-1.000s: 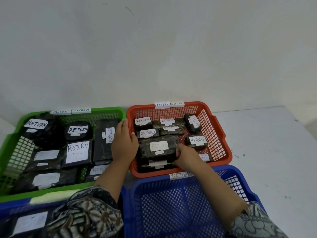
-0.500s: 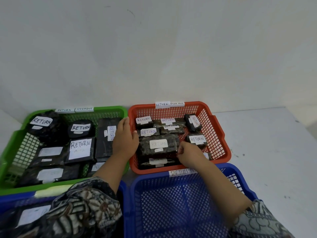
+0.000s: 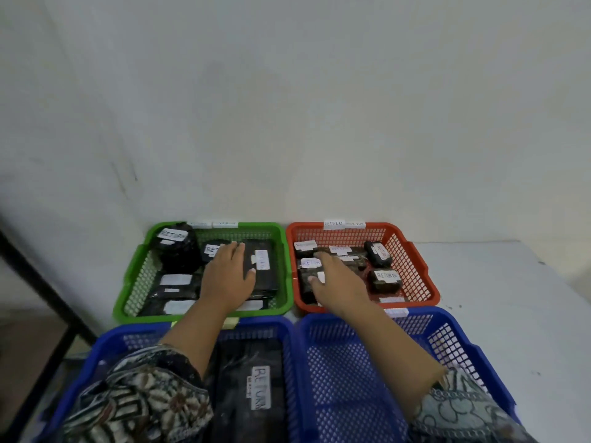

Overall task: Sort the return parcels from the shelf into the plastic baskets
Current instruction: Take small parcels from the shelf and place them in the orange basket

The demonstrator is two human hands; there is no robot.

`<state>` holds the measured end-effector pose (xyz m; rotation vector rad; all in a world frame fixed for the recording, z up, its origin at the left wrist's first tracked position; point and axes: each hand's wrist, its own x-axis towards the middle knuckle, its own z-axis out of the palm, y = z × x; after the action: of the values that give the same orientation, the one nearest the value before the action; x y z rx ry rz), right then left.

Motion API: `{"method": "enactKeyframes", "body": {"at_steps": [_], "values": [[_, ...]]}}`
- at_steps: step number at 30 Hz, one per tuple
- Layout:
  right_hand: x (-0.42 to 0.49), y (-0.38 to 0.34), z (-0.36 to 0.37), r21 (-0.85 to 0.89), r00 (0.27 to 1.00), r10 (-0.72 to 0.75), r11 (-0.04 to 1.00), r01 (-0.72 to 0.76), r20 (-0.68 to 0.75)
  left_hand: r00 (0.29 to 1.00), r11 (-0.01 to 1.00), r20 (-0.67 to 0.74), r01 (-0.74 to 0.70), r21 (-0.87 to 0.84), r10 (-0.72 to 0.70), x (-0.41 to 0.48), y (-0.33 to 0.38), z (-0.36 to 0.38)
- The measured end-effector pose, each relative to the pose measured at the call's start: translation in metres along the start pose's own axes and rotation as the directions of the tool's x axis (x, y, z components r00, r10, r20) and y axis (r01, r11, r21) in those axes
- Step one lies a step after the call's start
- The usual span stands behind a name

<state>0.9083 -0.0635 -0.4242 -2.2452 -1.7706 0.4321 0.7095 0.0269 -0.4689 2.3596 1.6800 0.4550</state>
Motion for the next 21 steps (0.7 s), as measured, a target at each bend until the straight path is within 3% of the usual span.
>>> {"method": "enactKeyframes", "body": {"at_steps": [10,21], "values": [[-0.098,-0.169,0.047,0.021,0.970,-0.225,0.974,0.227,-0.088,0.993,0.997,-0.119,0.028,0.069,-0.020,-0.138,-0.123,-0.113],[-0.196,-0.372,0.115,0.031,0.850,-0.520,0.851,0.524,-0.082,0.966,0.961,-0.216,0.187,0.206,-0.142,-0.308,-0.267,-0.217]]}}
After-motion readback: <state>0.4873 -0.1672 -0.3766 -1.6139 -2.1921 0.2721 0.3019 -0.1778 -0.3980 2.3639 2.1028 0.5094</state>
